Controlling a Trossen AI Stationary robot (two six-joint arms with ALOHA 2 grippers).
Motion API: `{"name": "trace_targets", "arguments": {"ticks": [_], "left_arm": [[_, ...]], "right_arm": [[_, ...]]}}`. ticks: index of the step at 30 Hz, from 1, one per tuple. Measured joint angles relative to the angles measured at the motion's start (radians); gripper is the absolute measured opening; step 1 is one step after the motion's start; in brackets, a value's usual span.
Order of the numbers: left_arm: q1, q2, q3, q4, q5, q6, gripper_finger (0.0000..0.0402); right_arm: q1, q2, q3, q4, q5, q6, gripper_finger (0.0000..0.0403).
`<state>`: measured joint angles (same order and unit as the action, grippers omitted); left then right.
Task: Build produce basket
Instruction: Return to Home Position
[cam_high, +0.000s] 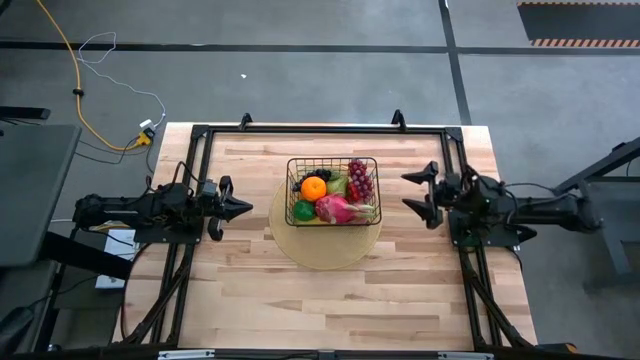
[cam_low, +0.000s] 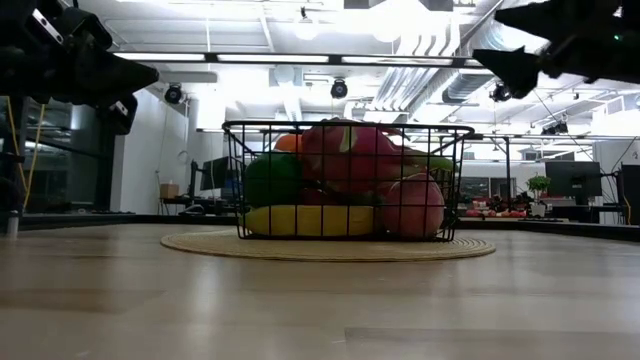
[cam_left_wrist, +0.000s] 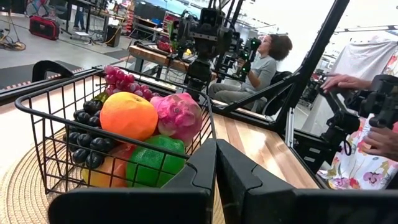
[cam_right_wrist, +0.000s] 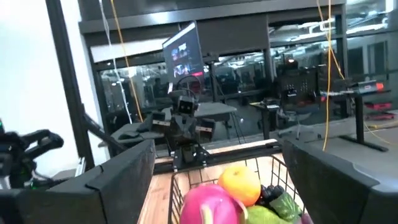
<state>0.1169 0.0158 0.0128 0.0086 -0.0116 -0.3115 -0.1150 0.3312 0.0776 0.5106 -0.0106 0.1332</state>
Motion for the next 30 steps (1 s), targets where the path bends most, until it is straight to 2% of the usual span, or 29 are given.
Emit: {"name": "trace_targets", "arguments": {"ticks": [13, 18, 21, 26, 30], "left_arm": [[0.0, 0.0, 0.0, 0.0, 0.0, 0.0, 0.0001], [0.0, 0.004, 0.0, 0.001, 0.0, 0.0, 0.0], [0.0, 0.004, 0.0, 0.0, 0.0, 0.0, 0.0001], [0.0, 0.004, 0.0, 0.0, 0.0, 0.0, 0.0], [0.0, 0.004, 0.0, 0.0, 0.0, 0.0, 0.0001]], "right_arm": [[0.0, -0.332, -0.013, -0.423, -0.009, 0.01, 0.0343], [0.037, -0.331, -0.067, -0.404, 0.004, 0.049, 0.0343], [0.098, -0.331, -0.067, -0.414, 0.061, 0.052, 0.0343], [0.203, -0.331, -0.067, -0.475, 0.079, -0.113, 0.0343], [0.232, -0.331, -0.068, -0.486, 0.07, -0.247, 0.0343]]}}
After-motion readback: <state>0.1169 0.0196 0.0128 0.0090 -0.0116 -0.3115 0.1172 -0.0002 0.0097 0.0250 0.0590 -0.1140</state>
